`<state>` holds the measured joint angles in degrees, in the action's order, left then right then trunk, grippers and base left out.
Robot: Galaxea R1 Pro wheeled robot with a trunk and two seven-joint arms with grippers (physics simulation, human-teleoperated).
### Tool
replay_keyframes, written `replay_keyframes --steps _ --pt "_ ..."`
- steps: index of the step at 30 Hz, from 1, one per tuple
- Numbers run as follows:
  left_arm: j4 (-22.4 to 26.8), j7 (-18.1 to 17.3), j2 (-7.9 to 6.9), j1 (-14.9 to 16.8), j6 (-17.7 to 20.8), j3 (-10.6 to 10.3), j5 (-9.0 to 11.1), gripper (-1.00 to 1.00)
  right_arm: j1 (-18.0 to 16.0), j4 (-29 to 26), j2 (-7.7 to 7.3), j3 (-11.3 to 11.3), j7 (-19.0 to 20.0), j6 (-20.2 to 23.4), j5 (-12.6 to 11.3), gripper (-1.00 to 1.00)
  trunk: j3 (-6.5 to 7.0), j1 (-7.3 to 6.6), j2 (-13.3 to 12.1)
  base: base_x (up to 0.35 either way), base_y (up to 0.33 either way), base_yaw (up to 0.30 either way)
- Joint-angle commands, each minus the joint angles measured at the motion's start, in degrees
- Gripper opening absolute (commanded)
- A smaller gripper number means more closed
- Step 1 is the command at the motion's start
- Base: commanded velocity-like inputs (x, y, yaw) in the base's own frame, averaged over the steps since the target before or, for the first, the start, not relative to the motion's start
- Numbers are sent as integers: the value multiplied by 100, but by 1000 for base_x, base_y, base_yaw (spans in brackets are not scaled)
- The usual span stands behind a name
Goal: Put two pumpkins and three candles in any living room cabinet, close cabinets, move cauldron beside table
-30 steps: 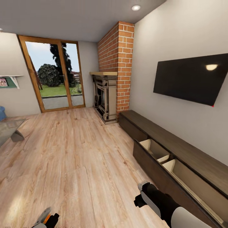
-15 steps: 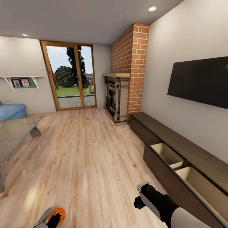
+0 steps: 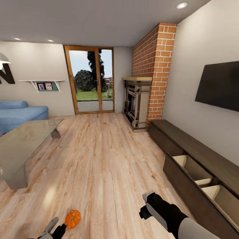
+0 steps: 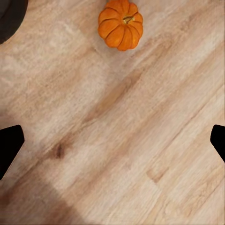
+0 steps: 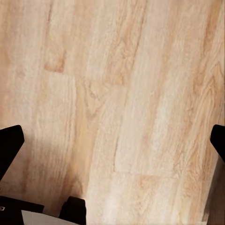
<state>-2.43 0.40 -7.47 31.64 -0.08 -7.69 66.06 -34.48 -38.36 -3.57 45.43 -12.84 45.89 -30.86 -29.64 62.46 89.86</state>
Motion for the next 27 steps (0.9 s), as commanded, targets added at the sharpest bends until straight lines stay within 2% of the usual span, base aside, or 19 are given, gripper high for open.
replay_keyframes --steps 1,6,11,23,27 --pt "-12 4 5 9 -1 -48 26 100 -6 -13 -8 35 -52 11 -61 100 -6 0 4 0 0 281" --pt "-12 4 19 9 -1 -48 6 100 -6 -13 -4 69 -52 8 -61 100 -6 0 4 0 0 281" --pt "-12 4 69 9 -1 -48 3 100 -6 -13 -3 259 -52 7 -61 100 -6 0 4 0 -38 279" --pt "-5 4 98 9 -1 -69 -5 100 -6 -13 54 307 -52 2 -61 100 -6 0 4 0 -269 73" --pt "-4 4 127 9 -1 -83 -5 100 -6 -13 62 308 -52 -1 -61 100 -6 0 4 0 -302 192"
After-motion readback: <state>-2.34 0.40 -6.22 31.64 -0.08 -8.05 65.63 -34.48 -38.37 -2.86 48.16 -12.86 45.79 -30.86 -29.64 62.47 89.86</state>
